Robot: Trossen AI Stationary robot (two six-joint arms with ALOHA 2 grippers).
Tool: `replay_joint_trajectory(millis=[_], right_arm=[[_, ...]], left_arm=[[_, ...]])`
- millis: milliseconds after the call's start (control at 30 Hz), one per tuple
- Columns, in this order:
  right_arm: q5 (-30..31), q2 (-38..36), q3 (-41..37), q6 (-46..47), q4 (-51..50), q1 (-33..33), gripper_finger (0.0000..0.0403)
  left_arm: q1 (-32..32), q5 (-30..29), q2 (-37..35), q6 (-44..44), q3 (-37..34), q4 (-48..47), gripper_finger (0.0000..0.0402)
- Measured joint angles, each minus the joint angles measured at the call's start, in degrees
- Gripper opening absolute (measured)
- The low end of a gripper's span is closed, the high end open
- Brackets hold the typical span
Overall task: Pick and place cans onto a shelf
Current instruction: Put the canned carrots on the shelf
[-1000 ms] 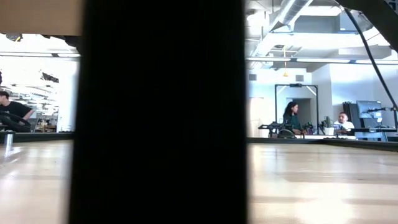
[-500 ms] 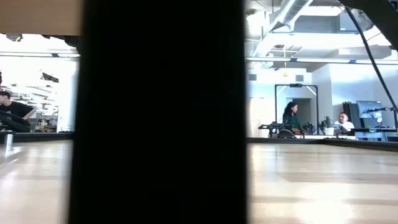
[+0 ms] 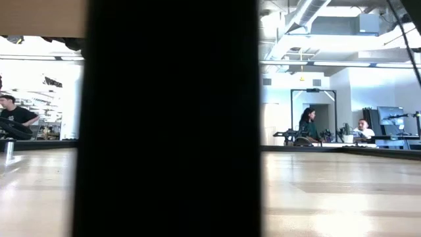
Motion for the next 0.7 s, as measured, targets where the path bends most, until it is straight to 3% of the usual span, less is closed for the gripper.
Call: replay_joint_trajectory(millis=[167, 500, 700], right_arm=[[-1.96, -7.27, -10.02, 2.42, 3.97, -0.91, 0.0012], [-4.64, -25.17, -47.89, 8.46, 39.14, -2.90, 0.0009], [-4.31, -34.10, -63.92, 12.28, 51.80, -3.92, 0.0008]], left_arm=[[0.00, 1.08, -0.02, -0.56, 0.00, -0.41, 0.0000], [0.00, 3.83, 2.83, -1.54, 0.00, -0.78, 0.0000], [0.00, 7.21, 5.97, -2.19, 1.12, -2.77, 0.0000]])
